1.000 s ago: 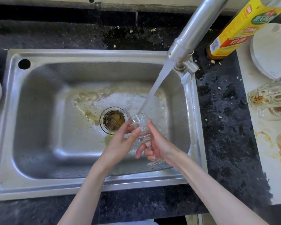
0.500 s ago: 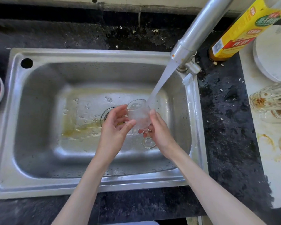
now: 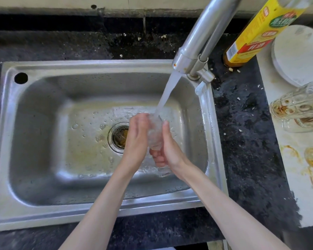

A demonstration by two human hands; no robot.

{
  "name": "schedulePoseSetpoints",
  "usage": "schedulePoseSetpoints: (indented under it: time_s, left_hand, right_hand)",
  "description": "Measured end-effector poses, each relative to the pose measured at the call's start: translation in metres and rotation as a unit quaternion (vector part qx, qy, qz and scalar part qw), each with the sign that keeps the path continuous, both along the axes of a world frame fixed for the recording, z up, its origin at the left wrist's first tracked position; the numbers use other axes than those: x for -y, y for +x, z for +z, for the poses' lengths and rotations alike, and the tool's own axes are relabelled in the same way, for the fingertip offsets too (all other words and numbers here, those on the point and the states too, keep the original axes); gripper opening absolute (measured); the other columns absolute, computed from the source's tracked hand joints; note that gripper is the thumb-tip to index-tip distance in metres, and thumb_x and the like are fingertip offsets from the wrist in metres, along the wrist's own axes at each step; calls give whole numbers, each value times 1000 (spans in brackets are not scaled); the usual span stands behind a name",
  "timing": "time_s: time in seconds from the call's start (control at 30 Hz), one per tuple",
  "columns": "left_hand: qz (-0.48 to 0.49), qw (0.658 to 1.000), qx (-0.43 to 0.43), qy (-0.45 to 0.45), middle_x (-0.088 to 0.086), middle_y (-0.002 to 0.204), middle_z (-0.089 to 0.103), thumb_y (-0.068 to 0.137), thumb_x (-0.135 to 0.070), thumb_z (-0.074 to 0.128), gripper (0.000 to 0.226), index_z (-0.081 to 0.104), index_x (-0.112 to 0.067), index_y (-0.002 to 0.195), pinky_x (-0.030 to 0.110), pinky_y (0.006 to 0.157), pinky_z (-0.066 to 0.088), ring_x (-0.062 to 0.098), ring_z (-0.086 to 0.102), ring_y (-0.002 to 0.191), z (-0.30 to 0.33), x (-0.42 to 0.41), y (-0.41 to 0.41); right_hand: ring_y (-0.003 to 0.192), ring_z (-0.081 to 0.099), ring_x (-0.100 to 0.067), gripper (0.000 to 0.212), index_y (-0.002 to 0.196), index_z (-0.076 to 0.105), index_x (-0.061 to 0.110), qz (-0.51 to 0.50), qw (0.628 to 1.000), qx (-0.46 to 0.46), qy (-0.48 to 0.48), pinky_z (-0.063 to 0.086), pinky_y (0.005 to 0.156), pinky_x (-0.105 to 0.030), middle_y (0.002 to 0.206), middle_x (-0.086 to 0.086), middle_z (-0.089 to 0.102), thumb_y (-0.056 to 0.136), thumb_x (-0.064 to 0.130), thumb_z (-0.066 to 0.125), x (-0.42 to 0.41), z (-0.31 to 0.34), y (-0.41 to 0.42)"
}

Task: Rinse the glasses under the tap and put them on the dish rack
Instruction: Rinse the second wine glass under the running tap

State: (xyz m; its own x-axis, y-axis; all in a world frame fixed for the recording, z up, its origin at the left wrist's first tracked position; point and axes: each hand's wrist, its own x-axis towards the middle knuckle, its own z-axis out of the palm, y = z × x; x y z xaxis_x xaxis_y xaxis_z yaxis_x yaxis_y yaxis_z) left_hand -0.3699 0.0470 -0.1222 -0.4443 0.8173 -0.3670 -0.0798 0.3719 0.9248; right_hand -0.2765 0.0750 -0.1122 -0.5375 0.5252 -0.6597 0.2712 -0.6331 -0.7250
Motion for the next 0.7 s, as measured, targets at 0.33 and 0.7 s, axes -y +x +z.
schedulePoseSetpoints:
  time_s: [0.33,0.7]
  left_hand:
    - [-170,983,-3,73,-5,117,51,86,-28,58,43,33,-32,121,17,88,45,2,58,102,-9,3,-7]
    - [-93,993,-49,52,6,112,54,93,-44,35,37,48,-20,118,37,92,45,20,54,106,-6,-3,4]
  right_hand:
    - [31,19,-7,73,60,50,18,-82,974,-42,-207,15,34,-13,43,4,24,83,76,13,-4,1,4]
    - [34,25,-6,72,67,62,17,-139,985,32,-93,19,35,-15,38,7,37,89,69,18,1,2,-6]
